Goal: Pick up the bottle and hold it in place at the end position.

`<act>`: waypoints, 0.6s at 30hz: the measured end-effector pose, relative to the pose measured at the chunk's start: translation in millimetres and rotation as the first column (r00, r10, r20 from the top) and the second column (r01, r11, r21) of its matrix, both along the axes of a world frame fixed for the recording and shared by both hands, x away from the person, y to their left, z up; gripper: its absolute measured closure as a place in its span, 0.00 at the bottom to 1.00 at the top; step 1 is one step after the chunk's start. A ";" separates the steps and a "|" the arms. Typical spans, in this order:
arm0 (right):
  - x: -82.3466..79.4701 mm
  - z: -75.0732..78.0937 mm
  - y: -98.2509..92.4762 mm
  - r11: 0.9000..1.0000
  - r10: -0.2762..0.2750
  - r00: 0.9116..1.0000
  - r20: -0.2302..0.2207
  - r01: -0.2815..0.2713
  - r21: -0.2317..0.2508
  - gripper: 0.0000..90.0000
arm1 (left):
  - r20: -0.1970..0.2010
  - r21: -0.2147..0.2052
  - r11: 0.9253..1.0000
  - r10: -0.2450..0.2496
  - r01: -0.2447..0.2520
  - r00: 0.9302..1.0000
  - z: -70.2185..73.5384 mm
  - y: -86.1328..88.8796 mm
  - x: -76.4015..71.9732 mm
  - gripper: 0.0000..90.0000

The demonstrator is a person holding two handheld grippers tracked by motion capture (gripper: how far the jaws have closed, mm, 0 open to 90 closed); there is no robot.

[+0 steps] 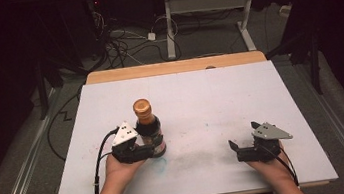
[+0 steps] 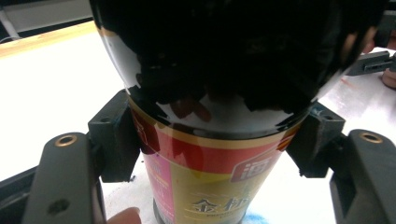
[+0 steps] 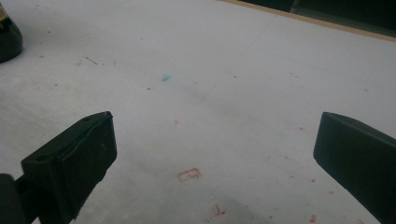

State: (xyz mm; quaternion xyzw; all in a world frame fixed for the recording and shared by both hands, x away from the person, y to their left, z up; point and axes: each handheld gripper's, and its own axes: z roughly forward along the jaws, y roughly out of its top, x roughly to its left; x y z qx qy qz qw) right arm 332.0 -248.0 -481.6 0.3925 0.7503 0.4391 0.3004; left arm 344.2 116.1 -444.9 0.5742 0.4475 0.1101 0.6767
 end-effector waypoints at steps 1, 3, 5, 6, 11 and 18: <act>-0.4 0.0 -0.2 1.000 -0.002 1.000 0.003 0.002 0.003 0.00 | 0.000 -0.002 1.000 0.001 -0.001 1.000 -0.1 0.3 0.2 0.31; -1.0 0.0 -0.3 1.000 0.003 1.000 0.010 -0.003 0.004 0.00 | 0.003 -0.001 1.000 0.000 0.000 1.000 -0.3 0.6 0.3 0.31; -0.4 0.0 0.0 1.000 0.002 1.000 0.004 -0.002 -0.001 0.00 | 0.004 -0.002 1.000 0.004 -0.004 1.000 -0.1 0.1 0.4 0.31; -0.2 0.0 0.0 1.000 0.002 1.000 0.003 -0.002 -0.001 0.00 | 0.005 -0.003 1.000 0.006 -0.006 1.000 -0.2 -0.2 0.3 0.32; -0.5 0.1 -0.5 1.000 0.006 1.000 0.004 -0.006 0.006 0.00 | 0.002 -0.016 1.000 0.025 -0.025 1.000 0.8 -1.4 1.0 0.32; -0.9 0.2 -0.7 1.000 0.007 1.000 0.009 -0.007 0.006 0.00 | -0.006 -0.044 0.998 0.036 -0.036 0.999 4.9 -0.6 5.0 0.32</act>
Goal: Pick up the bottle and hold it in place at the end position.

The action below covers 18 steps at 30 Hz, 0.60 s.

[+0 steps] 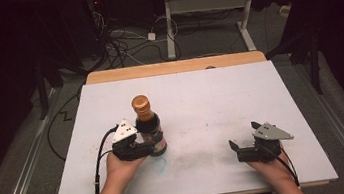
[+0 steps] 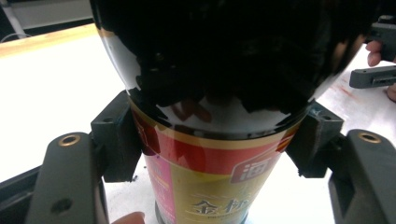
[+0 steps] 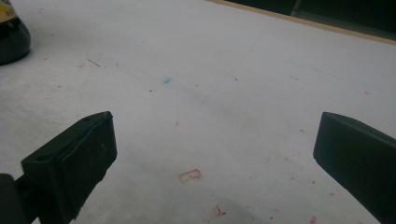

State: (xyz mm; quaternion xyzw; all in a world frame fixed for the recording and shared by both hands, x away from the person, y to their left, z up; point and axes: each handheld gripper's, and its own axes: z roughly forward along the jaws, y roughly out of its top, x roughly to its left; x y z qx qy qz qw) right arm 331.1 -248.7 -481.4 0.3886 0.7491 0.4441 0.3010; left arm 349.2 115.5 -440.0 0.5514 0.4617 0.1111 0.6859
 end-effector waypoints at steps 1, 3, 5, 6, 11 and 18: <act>0.0 0.0 0.0 1.000 0.000 1.000 0.000 0.000 0.000 0.00 | 0.006 0.001 1.000 0.000 0.000 1.000 1.6 -0.3 0.3 0.32; -0.1 0.0 -0.1 1.000 0.001 1.000 0.002 -0.001 0.000 0.00 | 0.012 0.009 1.000 -0.006 0.006 1.000 3.8 -0.9 1.4 0.32; 0.1 0.0 -0.2 1.000 -0.002 1.000 -0.001 0.002 0.003 0.00 | 0.012 0.011 1.000 -0.014 0.014 1.000 5.2 -2.7 3.4 0.32; 0.2 0.0 -0.3 1.000 -0.002 1.000 -0.002 0.002 0.004 0.00 | 0.009 0.010 1.000 -0.017 0.017 1.000 5.6 -3.8 4.2 0.32; 0.2 -0.1 0.1 1.000 -0.002 1.000 -0.001 0.002 0.000 0.00 | 0.017 0.041 0.998 -0.038 0.038 0.999 6.6 -14.7 9.0 0.32; 0.0 0.0 0.2 1.000 0.000 1.000 0.000 0.000 0.000 0.00 | 0.021 0.054 0.996 -0.070 0.069 0.997 9.7 -31.6 14.1 0.32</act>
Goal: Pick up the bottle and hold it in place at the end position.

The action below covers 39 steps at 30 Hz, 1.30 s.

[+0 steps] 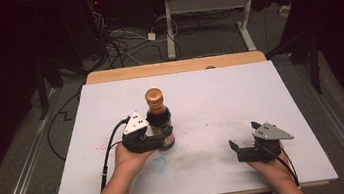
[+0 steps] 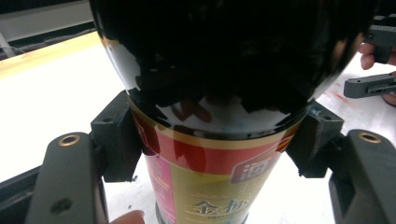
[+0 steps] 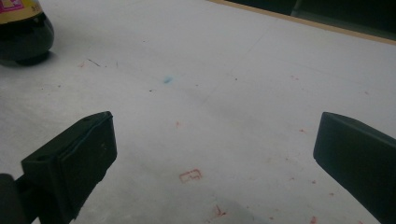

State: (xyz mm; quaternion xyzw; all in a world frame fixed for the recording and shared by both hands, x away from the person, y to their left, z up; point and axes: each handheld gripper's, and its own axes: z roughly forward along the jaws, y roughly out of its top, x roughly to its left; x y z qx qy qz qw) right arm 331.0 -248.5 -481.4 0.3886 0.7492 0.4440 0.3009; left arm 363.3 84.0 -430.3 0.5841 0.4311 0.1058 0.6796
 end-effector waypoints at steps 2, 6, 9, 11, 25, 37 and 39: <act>0.0 0.0 -0.1 1.000 0.001 1.000 0.001 -0.001 0.000 0.00 | 0.000 -0.005 1.000 -0.009 0.009 1.000 1.5 -4.9 1.2 0.32; -0.1 0.1 -0.2 1.000 0.003 1.000 0.000 -0.003 0.000 0.00 | -0.004 -0.016 1.000 -0.026 0.026 1.000 3.1 -13.9 4.8 0.32; -0.2 0.2 -0.7 1.000 0.005 1.000 0.004 -0.005 0.001 0.00 | -0.011 -0.014 0.999 -0.031 0.031 0.999 2.3 -21.7 8.4 0.32; -0.3 0.2 -0.6 1.000 0.005 1.000 0.002 -0.005 0.001 0.00 | -0.012 -0.010 0.999 -0.034 0.034 0.999 1.7 -26.6 11.0 0.32; 0.0 0.2 -1.2 1.000 0.007 1.000 0.004 -0.007 0.006 0.00 | 0.021 0.067 0.994 -0.085 0.083 0.996 -1.5 -53.7 41.7 0.32; -0.6 0.2 -1.3 1.000 0.006 1.000 0.008 -0.006 0.006 0.00 | 0.007 -0.019 1.000 0.011 -0.011 1.000 -2.9 -51.1 67.8 0.32; -0.6 0.1 -1.2 1.000 0.008 1.000 0.009 -0.008 0.006 0.00 | 0.002 -0.021 1.000 0.018 -0.018 1.000 -4.0 -50.4 70.9 0.32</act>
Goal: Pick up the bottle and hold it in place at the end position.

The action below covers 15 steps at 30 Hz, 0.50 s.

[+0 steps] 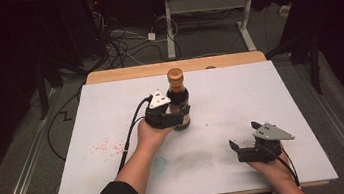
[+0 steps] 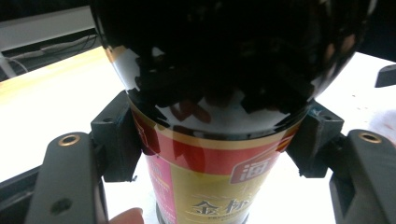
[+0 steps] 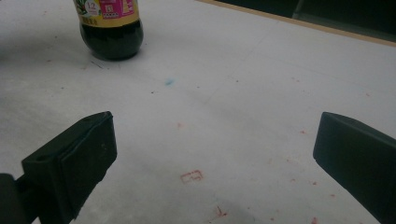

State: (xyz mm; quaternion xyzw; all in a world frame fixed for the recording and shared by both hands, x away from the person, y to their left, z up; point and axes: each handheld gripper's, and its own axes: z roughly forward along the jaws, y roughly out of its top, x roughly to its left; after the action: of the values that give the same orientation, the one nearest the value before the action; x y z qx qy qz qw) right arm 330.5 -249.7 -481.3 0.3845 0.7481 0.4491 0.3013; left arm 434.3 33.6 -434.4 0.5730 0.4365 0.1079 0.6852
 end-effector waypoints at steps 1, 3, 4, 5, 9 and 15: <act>0.0 0.0 0.1 1.000 0.000 1.000 0.000 0.000 -0.002 0.00 | 0.001 0.000 1.000 0.002 -0.002 1.000 -0.7 0.4 1.5 0.32; -0.1 0.1 0.2 1.000 0.000 1.000 -0.001 0.000 -0.001 0.00 | -0.006 -0.010 1.000 0.003 -0.003 1.000 -1.4 0.1 3.8 0.32; 0.0 0.0 0.1 1.000 0.000 1.000 -0.001 0.000 -0.002 0.00 | -0.010 -0.011 1.000 0.000 0.000 1.000 -1.8 -0.4 4.5 0.32; 0.0 0.0 0.1 1.000 0.000 1.000 -0.001 0.000 -0.002 0.00 | -0.009 -0.008 1.000 -0.002 0.002 1.000 -2.3 -1.2 4.7 0.32; 0.0 0.0 0.2 1.000 0.003 1.000 -0.001 -0.003 -0.003 0.00 | 0.009 0.009 1.000 -0.017 0.016 1.000 -4.3 -2.9 3.9 0.32; -0.3 -0.2 0.7 1.000 0.003 1.000 0.002 -0.003 -0.006 0.00 | 0.006 0.008 0.999 -0.032 0.032 0.999 -5.2 -0.7 3.4 0.32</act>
State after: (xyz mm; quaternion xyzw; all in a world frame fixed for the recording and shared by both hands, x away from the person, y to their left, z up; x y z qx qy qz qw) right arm 330.2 -249.0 -481.4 0.3821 0.7498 0.4475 0.3027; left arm 437.7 32.9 -439.6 0.5821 0.4250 0.1004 0.6859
